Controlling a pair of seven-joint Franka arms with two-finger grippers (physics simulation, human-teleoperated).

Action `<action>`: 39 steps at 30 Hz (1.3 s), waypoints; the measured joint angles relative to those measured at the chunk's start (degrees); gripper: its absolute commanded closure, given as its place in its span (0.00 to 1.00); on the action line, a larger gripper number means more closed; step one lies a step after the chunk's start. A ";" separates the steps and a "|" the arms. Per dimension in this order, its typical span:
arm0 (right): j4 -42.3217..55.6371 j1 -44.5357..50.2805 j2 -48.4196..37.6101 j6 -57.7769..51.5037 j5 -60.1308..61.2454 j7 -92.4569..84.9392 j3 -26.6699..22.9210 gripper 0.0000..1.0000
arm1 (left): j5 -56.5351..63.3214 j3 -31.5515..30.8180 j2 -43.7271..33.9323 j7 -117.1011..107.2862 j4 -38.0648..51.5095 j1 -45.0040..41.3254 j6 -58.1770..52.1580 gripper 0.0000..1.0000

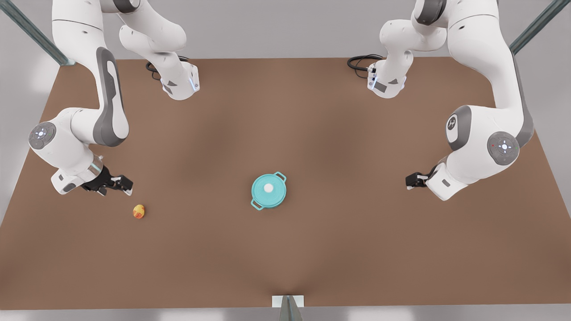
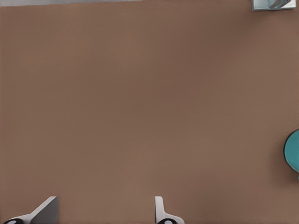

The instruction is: Open the pot lid and put the potato into the pot

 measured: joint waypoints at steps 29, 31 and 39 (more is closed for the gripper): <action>4.54 -0.85 22.08 5.10 -3.97 -2.94 -0.11 0.00 | 6.76 -0.26 33.48 -44.85 27.45 -36.85 14.54 0.00; 5.67 -1.64 23.81 5.68 -3.62 -3.31 -0.11 0.00 | 7.78 -0.43 35.31 -46.88 28.54 -37.88 15.89 0.00; 9.22 -2.89 28.51 7.70 -2.51 -5.05 0.02 0.00 | 9.97 -3.15 37.09 -52.43 28.97 -38.99 16.89 0.00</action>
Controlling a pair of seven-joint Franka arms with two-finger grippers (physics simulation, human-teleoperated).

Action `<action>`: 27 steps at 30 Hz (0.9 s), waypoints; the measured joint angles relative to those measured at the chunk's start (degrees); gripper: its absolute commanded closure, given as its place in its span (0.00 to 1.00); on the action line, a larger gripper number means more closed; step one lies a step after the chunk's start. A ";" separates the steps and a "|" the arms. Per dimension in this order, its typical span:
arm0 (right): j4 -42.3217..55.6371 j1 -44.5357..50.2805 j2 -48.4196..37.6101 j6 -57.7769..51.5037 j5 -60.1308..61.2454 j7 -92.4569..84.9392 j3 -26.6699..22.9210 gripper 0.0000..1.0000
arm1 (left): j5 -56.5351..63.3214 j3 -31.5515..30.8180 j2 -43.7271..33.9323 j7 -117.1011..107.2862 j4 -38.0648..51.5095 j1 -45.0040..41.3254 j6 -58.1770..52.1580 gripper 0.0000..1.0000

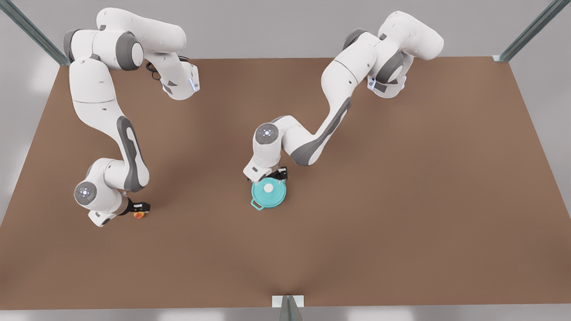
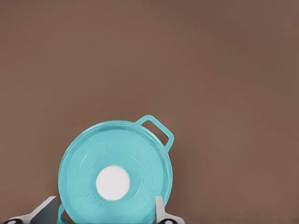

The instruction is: Open the pot lid and put the potato into the pot

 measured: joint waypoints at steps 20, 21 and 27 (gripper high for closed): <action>-2.09 0.00 0.80 2.07 0.80 -2.64 0.74 0.15 | 0.74 1.85 4.75 -6.19 1.23 -0.21 6.80 0.00; -2.09 0.00 0.69 2.02 0.80 -2.74 0.74 0.18 | 0.75 1.88 4.79 -6.33 1.20 -0.22 6.82 0.00; -2.06 -0.05 0.60 1.79 0.82 -3.23 0.74 0.31 | 0.80 1.91 4.83 -7.06 1.17 -0.23 6.48 0.45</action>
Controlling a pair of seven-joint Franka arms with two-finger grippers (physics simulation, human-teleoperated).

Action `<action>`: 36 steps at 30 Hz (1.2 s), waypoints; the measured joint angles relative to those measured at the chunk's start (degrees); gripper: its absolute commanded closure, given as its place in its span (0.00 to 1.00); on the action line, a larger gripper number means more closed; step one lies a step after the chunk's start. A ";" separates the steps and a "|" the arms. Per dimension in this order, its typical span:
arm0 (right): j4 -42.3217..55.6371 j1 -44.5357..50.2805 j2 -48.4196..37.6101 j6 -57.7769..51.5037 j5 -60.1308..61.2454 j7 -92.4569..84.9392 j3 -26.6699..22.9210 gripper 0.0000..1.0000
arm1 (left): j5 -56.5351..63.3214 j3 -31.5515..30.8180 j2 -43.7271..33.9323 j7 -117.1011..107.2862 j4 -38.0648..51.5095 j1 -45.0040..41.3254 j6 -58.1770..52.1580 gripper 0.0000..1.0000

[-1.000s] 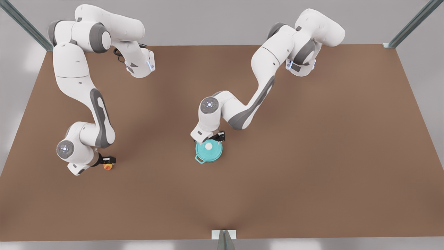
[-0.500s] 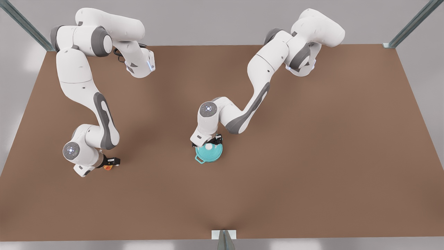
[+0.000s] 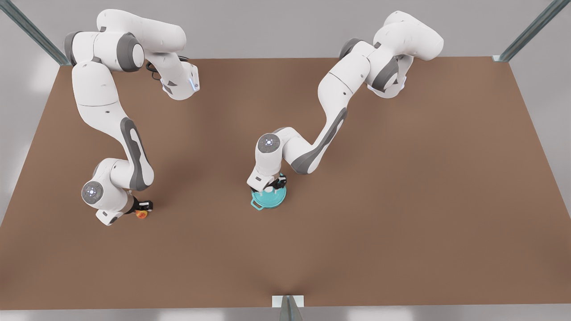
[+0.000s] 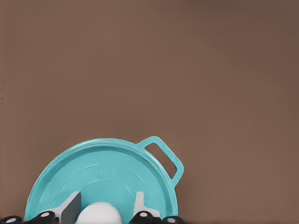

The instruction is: Open the pot lid and put the potato into the pot

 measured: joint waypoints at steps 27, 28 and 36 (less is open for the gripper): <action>2.20 12.57 -12.02 -4.22 0.69 -2.83 1.80 0.55 | -7.79 2.93 -31.64 23.20 -18.58 34.09 -21.72 0.00; 2.27 12.97 -12.20 -4.29 0.71 -2.57 2.83 0.55 | -8.96 2.86 -41.55 25.28 -29.86 34.74 -21.85 0.00; 4.10 19.28 -12.74 -4.51 0.27 2.72 11.02 0.55 | -12.07 1.37 -53.52 37.38 -40.13 34.48 -23.27 0.00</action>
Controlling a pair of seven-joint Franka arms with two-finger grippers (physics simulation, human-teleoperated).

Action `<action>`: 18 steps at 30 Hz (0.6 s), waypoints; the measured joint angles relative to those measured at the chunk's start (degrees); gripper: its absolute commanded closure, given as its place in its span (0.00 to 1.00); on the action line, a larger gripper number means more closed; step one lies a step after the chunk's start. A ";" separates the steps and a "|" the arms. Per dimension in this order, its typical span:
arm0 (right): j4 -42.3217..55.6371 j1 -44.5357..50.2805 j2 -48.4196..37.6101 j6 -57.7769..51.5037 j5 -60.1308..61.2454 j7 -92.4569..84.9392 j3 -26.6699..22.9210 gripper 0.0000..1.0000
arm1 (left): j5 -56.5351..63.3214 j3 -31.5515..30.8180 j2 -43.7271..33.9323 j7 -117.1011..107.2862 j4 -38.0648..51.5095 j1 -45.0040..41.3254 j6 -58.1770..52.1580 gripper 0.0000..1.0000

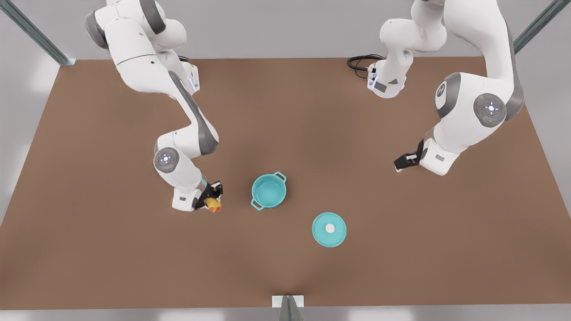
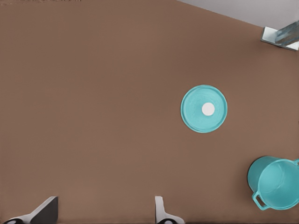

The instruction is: Open the pot lid and put the potato into the pot

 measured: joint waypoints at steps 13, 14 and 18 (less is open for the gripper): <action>8.02 11.71 7.83 0.73 -0.08 13.20 0.06 0.56 | 2.47 -0.49 1.48 10.18 2.12 0.71 -0.43 0.00; 7.97 11.78 8.72 0.91 -0.07 14.09 0.06 0.57 | 2.65 -0.49 2.27 10.72 2.67 0.67 -0.37 0.00; 7.81 12.34 10.62 1.58 -0.03 17.19 -0.03 0.57 | 2.94 -0.57 3.09 12.51 3.83 0.39 -0.40 0.00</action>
